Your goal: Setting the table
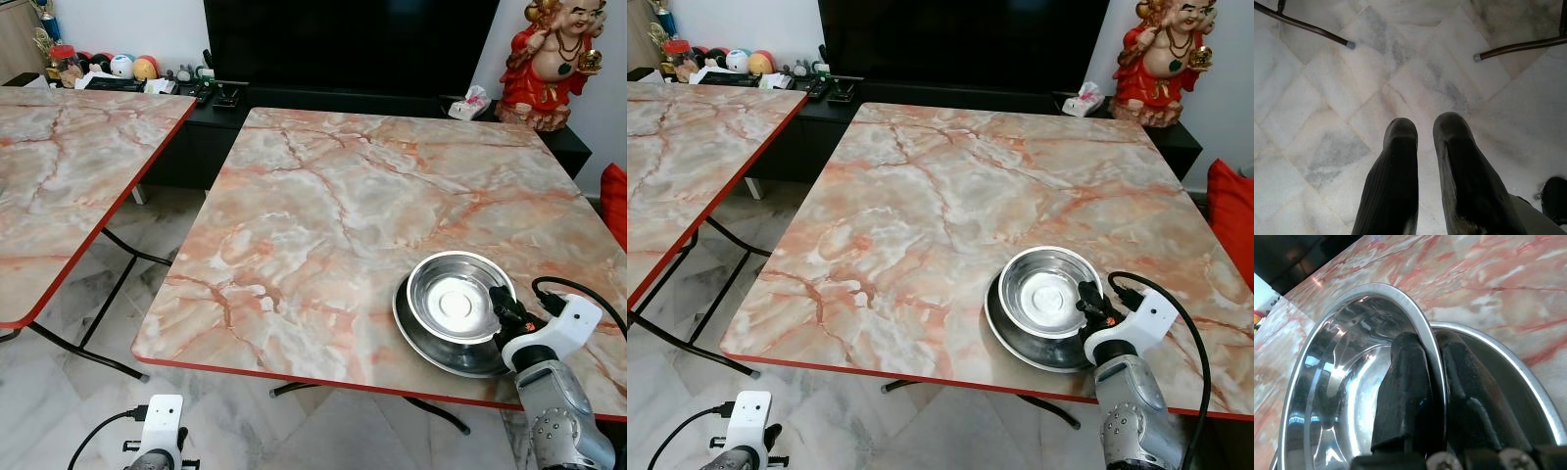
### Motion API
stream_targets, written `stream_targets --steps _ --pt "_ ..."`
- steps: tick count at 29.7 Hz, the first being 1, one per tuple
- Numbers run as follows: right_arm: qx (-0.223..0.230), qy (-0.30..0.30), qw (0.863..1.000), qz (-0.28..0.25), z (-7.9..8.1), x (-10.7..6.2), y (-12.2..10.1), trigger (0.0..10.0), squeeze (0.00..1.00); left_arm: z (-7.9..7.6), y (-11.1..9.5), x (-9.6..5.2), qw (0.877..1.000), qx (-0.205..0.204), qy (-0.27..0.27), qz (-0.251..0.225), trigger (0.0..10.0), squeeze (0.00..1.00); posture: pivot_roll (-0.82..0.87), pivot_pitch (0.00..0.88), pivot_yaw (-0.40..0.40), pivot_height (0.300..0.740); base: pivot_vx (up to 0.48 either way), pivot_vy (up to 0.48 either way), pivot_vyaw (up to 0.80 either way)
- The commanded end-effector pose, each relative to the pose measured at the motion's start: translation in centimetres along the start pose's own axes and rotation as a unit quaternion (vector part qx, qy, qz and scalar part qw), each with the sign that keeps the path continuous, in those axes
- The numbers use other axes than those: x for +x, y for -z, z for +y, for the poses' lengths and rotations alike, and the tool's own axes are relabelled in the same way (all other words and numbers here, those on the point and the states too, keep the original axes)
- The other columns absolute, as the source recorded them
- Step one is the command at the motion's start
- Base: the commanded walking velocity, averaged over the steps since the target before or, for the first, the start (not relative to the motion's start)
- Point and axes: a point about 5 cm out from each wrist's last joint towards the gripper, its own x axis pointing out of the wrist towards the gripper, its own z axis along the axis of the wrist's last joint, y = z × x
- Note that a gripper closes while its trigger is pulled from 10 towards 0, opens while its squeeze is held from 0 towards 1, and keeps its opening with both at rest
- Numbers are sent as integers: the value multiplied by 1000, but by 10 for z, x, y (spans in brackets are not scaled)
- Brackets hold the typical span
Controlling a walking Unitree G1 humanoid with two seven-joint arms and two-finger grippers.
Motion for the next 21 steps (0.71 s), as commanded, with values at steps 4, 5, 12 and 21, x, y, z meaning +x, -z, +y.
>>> stream_targets --steps 4,5,12,21 --pt "-3 8 1000 0 -3 0 -1 10000 824 0 2 0 1000 1 1 8 10000 0 45 0 -32 740 0 0 0" --pt "-3 8 1000 0 -3 0 -1 10000 824 0 2 0 1000 1 1 8 10000 0 45 0 -32 740 0 0 0" --pt "-5 13 1000 3 -4 0 0 10000 0 0 2 0 1000 1 1 8 10000 0 45 0 -34 740 0 0 0" --pt "-7 12 1000 5 -4 0 1 10000 0 0 2 0 1000 1 0 8 10000 0 47 0 -35 740 0 0 0"
